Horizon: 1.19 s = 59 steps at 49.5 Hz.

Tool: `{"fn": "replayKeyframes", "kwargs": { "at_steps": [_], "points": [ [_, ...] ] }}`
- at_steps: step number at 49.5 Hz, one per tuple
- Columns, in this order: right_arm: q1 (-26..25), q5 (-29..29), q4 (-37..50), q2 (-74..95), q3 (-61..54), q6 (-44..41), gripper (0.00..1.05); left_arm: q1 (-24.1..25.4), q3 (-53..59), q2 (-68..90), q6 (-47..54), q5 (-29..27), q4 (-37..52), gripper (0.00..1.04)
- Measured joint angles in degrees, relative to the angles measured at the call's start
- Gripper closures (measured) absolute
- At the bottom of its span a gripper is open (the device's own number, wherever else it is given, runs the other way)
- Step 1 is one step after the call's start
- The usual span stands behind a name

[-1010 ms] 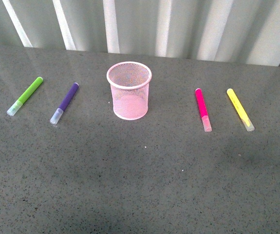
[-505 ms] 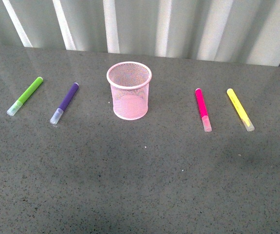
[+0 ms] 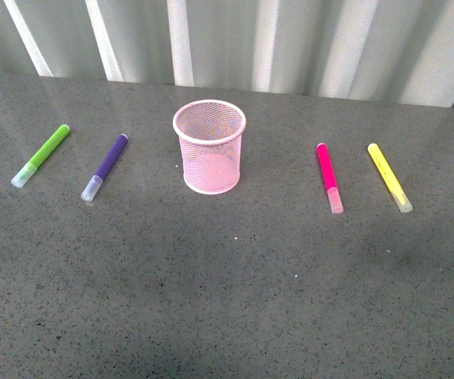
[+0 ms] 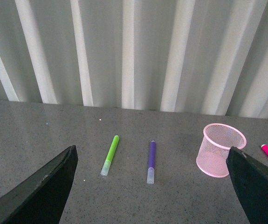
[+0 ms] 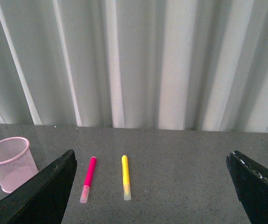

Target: Insert purple and pink pens into pink cup

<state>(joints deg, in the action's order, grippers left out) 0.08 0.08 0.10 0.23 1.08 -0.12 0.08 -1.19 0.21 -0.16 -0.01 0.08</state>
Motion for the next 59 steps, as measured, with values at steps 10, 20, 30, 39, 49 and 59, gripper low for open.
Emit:
{"fn": "replayKeyframes", "kwargs": {
  "at_steps": [10, 20, 30, 39, 49, 59],
  "points": [
    [0.00, 0.00, 0.00, 0.00, 0.00, 0.00, 0.07, 0.00, 0.00, 0.00, 0.00, 0.00, 0.00, 0.07],
    [0.00, 0.02, 0.00, 0.00, 0.00, 0.00, 0.07, -0.44, -0.87, 1.33, -2.27, 0.11, -2.86, 0.07],
    [0.00, 0.00, 0.00, 0.02, 0.00, 0.00, 0.07, -9.40, -9.79, 24.63, -13.07, -4.46, 0.02, 0.07],
    [0.00, 0.02, 0.00, 0.00, 0.00, 0.00, 0.07, -10.47, -27.45, 55.80, -13.07, -1.73, 17.00, 0.07],
    [0.00, 0.00, 0.00, 0.00, 0.00, 0.00, 0.07, -8.31, -50.23, 87.56, -11.82, -0.66, 12.46, 0.07],
    [0.00, 0.00, 0.00, 0.00, 0.00, 0.00, 0.07, -5.70, -69.55, 106.03, -8.87, -1.95, 3.04, 0.07]
  ]
}}
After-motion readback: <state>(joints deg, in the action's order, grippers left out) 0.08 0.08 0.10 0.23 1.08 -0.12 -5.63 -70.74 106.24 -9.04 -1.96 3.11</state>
